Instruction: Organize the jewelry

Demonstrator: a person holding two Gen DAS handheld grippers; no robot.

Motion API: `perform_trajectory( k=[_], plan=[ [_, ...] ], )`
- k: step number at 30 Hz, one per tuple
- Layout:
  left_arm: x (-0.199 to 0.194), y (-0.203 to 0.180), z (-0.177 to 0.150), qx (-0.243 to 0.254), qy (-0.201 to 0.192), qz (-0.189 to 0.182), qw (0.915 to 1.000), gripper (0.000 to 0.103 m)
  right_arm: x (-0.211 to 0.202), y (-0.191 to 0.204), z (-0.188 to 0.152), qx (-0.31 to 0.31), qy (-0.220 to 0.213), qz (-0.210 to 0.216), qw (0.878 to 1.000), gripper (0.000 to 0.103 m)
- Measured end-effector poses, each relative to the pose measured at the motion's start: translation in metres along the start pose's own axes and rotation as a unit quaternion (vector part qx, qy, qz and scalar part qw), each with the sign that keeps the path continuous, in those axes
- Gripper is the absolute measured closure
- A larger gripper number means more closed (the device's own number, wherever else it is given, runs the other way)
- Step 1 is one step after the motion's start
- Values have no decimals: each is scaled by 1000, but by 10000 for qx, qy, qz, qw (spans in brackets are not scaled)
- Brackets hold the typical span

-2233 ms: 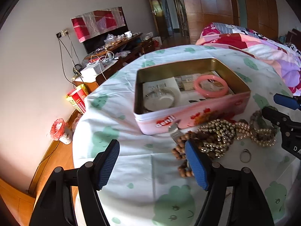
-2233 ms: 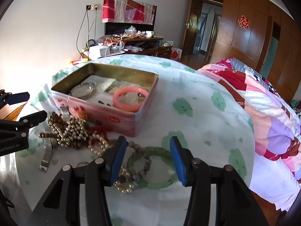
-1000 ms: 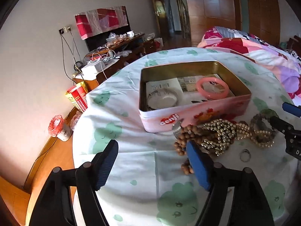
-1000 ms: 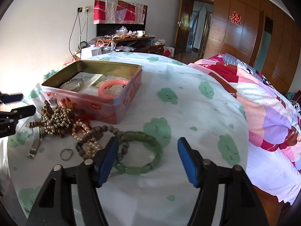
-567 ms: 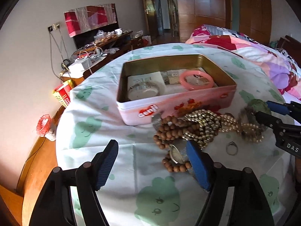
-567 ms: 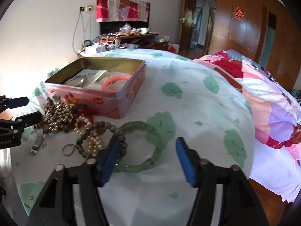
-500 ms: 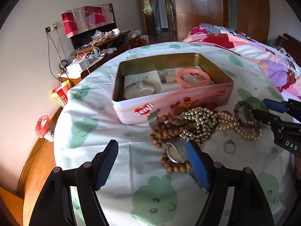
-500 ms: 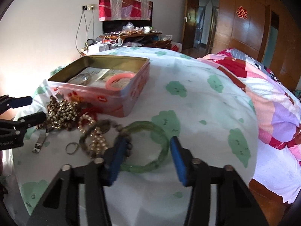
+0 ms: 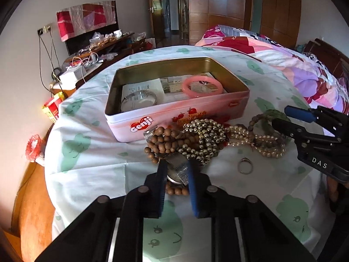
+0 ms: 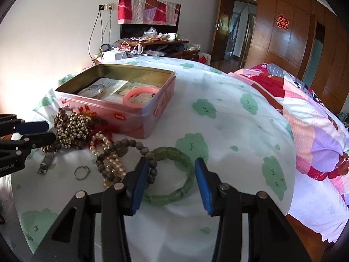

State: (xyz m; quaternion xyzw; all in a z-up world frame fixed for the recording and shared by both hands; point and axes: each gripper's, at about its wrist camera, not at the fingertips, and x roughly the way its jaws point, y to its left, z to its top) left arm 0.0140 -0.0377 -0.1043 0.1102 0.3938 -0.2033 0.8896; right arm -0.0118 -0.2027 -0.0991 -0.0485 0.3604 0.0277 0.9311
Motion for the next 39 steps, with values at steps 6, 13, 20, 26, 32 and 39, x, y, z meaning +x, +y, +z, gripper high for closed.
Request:
perform_trajectory(
  k=[6,13,20,26,32,39],
  plan=[
    [-1,6,1,-14,11,70,10000,103,4,8,5,-173,3,109,9998,57],
    [-1,30,4,-238,56,226,9994,103,10,5,7,-117,149,254,9995,83],
    [-4,39,7,-472,85,410,9980,101,8,2,7,-28,158,289,9995,87],
    [-21,14,2,-460,59,537,9975,19,4,6,4,-32,142,304,9994,70],
    [-22,-7,-6,-174,211,391,9989,19,-2,7,-1,-49,69,401,9992,68],
    [8,5,-9,-463,482,471,9967,23,-1,8,-1,-36,18,393,9992,68]
  ],
)
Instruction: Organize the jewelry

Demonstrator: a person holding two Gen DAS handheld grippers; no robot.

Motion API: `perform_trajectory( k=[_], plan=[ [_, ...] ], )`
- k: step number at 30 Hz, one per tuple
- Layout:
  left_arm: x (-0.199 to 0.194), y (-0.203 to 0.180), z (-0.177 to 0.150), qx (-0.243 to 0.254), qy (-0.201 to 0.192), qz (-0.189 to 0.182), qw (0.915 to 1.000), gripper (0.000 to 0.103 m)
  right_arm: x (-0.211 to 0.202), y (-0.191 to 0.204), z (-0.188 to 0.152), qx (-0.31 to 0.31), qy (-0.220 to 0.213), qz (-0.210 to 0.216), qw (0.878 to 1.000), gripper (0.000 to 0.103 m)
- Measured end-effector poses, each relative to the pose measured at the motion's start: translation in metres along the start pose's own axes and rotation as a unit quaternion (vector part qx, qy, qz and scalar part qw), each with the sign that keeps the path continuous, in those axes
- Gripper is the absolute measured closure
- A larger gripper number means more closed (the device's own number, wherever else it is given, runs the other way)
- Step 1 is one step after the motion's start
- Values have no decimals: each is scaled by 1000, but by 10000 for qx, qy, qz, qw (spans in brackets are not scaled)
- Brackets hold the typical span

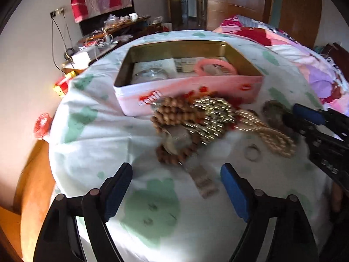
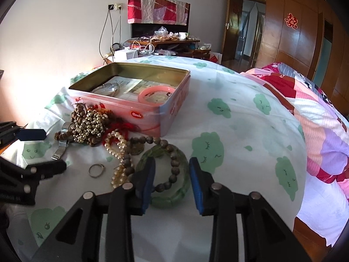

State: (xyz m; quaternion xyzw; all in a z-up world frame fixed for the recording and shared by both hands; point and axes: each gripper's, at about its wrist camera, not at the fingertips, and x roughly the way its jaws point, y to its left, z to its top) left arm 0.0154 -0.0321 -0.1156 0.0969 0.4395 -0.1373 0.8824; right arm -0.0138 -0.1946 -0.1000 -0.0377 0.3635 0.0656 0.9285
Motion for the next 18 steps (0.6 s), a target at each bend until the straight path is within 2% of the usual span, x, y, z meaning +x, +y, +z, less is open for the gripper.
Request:
perform_trajectory(
  k=[1,2,3,4,5,6,7,9,18],
  plan=[
    [1,0,2,31,-56,125,9999,30,1,0,0,13,-4,-8,10000,68],
    [0,0,2,74,-78,167,9998,48,1,-1,0,31,-9,-12,10000,67],
    [-1,0,3,110,-91,159,9998,57,2,-1,-1,41,-11,-12,10000,67],
    [-3,1,3,165,-97,240,9995,77,2,-1,-1,45,-15,-12,10000,67],
    [-5,3,3,212,-95,270,9994,85,2,-1,-1,48,-19,-11,10000,67],
    [-6,4,3,232,-60,204,9995,88,2,-1,-1,50,-21,-15,10000,67],
    [-9,8,2,167,-16,42,9998,88,2,-1,-1,49,-23,-19,10000,67],
    [-15,12,3,122,-30,-58,9999,88,1,-1,0,35,-29,-26,10000,67],
    [-73,28,28,68,-780,-68,9969,88,-2,-5,1,75,-86,-54,9999,67]
  ],
)
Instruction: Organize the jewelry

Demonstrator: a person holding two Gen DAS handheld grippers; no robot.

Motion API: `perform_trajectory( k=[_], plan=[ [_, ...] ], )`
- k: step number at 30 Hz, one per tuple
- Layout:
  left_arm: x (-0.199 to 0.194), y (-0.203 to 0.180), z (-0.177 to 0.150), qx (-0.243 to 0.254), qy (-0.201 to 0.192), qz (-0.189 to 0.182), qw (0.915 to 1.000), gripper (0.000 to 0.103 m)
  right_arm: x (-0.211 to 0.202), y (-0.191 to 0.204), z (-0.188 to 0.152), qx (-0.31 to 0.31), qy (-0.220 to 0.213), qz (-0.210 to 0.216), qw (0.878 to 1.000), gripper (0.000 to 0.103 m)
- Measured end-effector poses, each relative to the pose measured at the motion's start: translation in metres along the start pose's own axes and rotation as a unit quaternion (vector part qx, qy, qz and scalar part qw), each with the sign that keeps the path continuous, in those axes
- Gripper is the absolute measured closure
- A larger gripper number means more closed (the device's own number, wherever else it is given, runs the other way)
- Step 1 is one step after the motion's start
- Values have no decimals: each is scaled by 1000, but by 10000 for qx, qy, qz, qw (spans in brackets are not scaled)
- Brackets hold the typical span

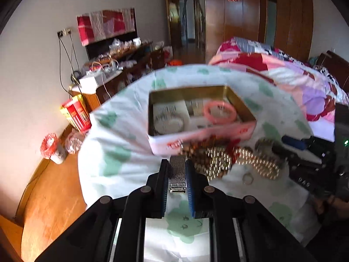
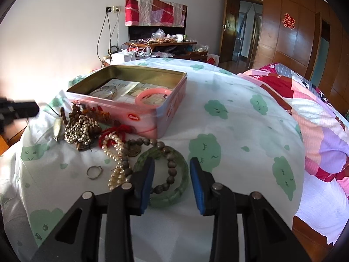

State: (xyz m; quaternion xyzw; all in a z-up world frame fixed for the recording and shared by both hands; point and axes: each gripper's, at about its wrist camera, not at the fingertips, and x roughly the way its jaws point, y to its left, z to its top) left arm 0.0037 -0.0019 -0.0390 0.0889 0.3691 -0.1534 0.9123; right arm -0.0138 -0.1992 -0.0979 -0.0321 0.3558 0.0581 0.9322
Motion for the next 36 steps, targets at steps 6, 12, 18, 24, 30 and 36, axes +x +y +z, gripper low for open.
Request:
perform_trajectory(
  k=[6,12,18,24,30,36],
  plan=[
    [-5,9,9,-145,-105,-27,9998,88,-3,-6,2,104,-43,-18,9999,67],
    [-16,15,17,-248,-302,-101,9992,88,-5,-10,4,201,-44,50,9998,67],
    [-17,25,20,-430,-359,-132,9983,88,-10,-1,7,170,-88,313,9993,63],
    [-16,35,19,-542,-392,-98,9977,88,-4,10,9,-68,-5,108,9999,60],
    [-8,46,18,-685,-324,-69,9971,88,1,-13,10,214,80,-79,9997,60],
    [-7,43,20,-628,-315,-115,9975,88,1,-8,12,54,51,-13,10000,60]
  ],
)
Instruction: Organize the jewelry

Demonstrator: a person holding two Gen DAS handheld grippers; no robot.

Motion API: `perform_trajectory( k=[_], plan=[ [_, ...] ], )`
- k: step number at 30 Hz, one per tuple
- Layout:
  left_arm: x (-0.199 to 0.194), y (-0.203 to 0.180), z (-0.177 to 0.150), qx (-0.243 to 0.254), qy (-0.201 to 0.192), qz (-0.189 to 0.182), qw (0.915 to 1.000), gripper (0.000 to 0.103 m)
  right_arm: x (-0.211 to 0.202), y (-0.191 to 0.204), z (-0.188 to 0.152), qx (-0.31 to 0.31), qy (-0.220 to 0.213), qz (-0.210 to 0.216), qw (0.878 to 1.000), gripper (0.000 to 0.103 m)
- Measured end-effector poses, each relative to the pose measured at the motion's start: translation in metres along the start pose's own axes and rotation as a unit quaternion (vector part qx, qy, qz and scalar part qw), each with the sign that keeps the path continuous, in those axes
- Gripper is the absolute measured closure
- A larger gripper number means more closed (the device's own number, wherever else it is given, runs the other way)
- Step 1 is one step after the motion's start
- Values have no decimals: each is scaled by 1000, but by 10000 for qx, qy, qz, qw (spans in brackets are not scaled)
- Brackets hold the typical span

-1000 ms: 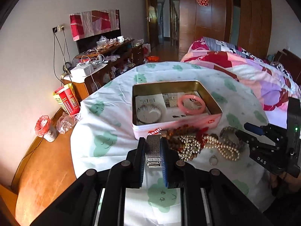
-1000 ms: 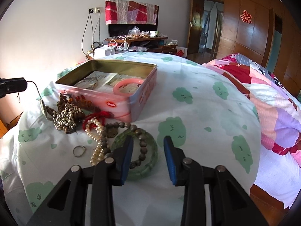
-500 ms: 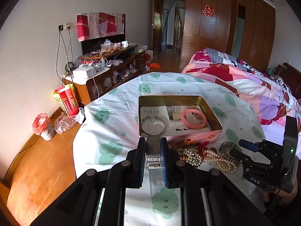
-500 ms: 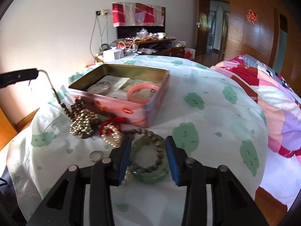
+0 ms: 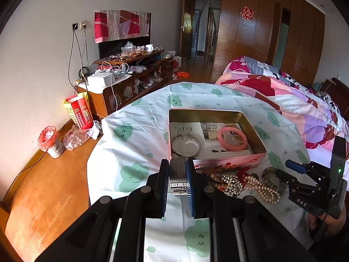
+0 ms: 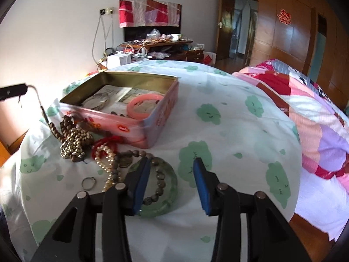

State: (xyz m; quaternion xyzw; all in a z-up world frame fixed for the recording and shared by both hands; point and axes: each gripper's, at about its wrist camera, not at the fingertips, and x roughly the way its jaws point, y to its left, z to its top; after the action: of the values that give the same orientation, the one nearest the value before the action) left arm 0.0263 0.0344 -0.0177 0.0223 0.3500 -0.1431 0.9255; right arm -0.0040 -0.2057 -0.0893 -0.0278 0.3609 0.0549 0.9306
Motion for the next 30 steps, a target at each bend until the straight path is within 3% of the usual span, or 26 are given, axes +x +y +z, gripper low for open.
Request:
perform_trajectory(
  k=[2,6,10,12,30],
  plan=[
    [-2,0,1,17,-17,-5,10000,88,1,6,1,-159,-16,17,9999,61],
    [0,6,2,-39,6,8,10000,88,12,10,5,-320,64,43,9995,73],
    [8,12,-1,-143,93,-2,9999,88,21,13,4,-492,190,60,9986,76],
    [9,12,-1,-145,108,-20,9998,88,20,13,2,-572,160,-24,9982,90],
    [-23,9,24,8,-338,-16,9994,88,-21,15,24,-467,-338,192,9982,92]
  ],
)
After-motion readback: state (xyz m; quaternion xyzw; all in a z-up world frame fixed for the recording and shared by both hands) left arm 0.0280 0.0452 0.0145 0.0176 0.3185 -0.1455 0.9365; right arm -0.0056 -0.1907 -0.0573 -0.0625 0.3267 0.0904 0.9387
